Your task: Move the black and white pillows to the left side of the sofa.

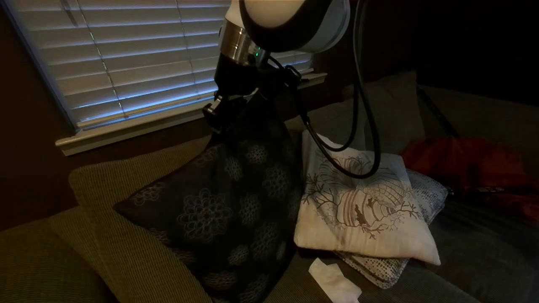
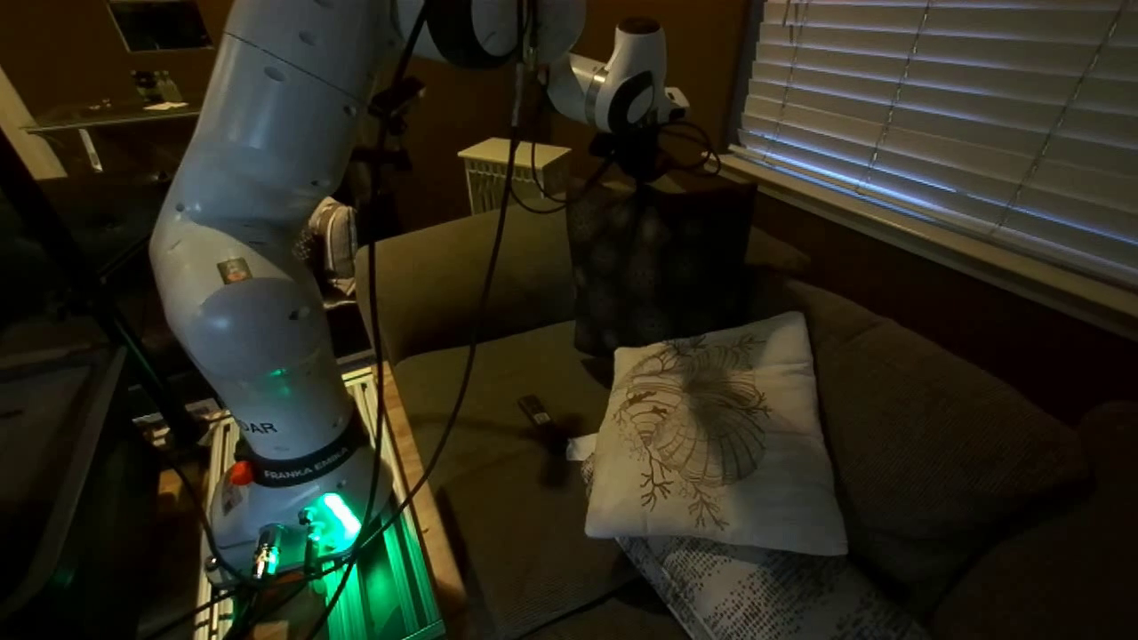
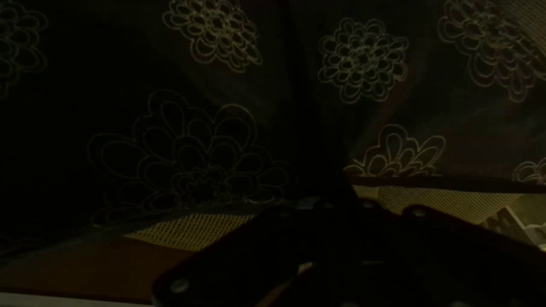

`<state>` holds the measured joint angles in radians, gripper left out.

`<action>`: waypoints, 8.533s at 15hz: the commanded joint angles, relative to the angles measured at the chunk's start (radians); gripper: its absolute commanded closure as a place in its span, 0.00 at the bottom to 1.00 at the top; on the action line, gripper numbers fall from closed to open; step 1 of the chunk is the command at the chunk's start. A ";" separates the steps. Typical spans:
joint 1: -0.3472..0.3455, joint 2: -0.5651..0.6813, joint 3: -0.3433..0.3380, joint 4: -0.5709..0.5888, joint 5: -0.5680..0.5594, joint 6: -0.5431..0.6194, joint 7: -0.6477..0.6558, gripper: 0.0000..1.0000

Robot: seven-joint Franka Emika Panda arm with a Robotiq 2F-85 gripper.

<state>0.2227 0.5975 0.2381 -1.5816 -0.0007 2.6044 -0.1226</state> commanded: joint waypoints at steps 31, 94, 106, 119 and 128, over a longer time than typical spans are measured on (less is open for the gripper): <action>-0.029 0.244 0.061 0.354 0.163 -0.176 -0.010 0.99; 0.082 0.353 -0.461 0.275 -0.351 -0.324 0.912 0.00; 0.070 0.444 -0.470 0.277 -0.315 -0.196 0.970 0.26; -0.002 0.297 -0.369 0.036 -0.147 -0.018 0.896 1.00; 0.000 0.029 -0.344 -0.286 -0.073 0.048 0.813 0.99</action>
<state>0.2114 0.7708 -0.1167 -1.7005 -0.1154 2.6322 0.7147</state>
